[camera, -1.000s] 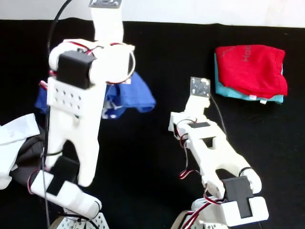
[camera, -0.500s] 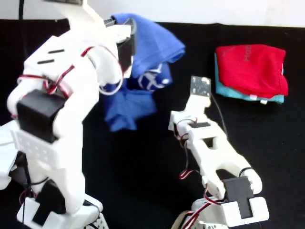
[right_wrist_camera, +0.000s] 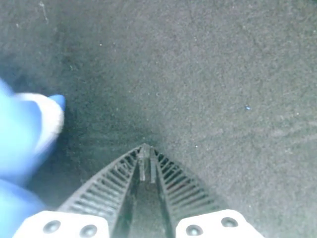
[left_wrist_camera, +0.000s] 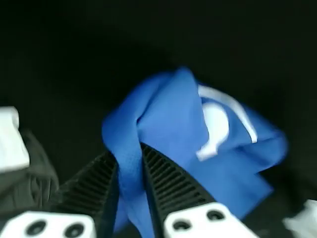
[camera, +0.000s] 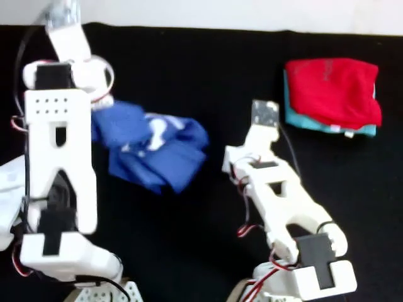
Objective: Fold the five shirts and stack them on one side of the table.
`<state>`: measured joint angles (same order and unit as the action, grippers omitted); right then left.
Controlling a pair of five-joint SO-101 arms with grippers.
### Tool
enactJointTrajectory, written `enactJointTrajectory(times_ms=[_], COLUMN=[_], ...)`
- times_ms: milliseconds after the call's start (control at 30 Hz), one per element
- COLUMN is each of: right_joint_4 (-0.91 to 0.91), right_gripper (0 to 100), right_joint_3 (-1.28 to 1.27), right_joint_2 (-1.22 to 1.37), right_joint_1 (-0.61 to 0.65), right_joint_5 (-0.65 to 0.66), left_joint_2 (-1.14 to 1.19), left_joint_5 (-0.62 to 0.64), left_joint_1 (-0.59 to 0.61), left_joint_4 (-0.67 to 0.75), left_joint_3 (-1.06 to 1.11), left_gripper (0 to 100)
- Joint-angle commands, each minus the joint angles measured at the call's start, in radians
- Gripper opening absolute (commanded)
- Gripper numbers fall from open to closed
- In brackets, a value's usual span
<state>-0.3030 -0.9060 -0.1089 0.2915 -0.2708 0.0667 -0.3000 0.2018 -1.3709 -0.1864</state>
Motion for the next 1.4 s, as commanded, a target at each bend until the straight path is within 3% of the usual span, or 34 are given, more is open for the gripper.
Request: enactJointTrajectory(times_ms=[0, 200, 400, 633, 833, 1033, 1367], right_joint_4=[-0.028, -0.101, -0.265, -0.456, -0.591, -0.593, -0.544], right_gripper=[1.0, 1.7, 19.6, 15.6, 15.6, 15.6, 15.6], right_joint_3=[0.01, 0.044, 0.157, 0.374, 0.539, 0.547, 0.549], right_joint_2=[-0.044, -0.044, -0.044, -0.039, -0.033, -0.031, 0.035], right_joint_1=[0.036, 0.165, 0.208, 0.18, 0.237, 0.294, 0.306], right_joint_5=[0.002, 0.146, 0.158, 0.021, -0.098, -0.178, -0.181], left_joint_2=[0.05, 0.174, 0.255, 0.26, 0.26, 0.26, 0.26], left_joint_5=[0.008, 0.009, 0.009, 0.009, 0.009, 0.009, 0.009], left_joint_1=[0.079, 0.208, 0.286, 0.302, 0.298, 0.297, 0.295], left_joint_4=[0.118, 0.25, 0.252, 0.236, 0.201, 0.199, 0.144], left_joint_3=[0.117, 0.139, 0.143, 0.139, 0.14, 0.14, 0.139], left_gripper=[1, 2, 17, 15, 15, 15, 13])
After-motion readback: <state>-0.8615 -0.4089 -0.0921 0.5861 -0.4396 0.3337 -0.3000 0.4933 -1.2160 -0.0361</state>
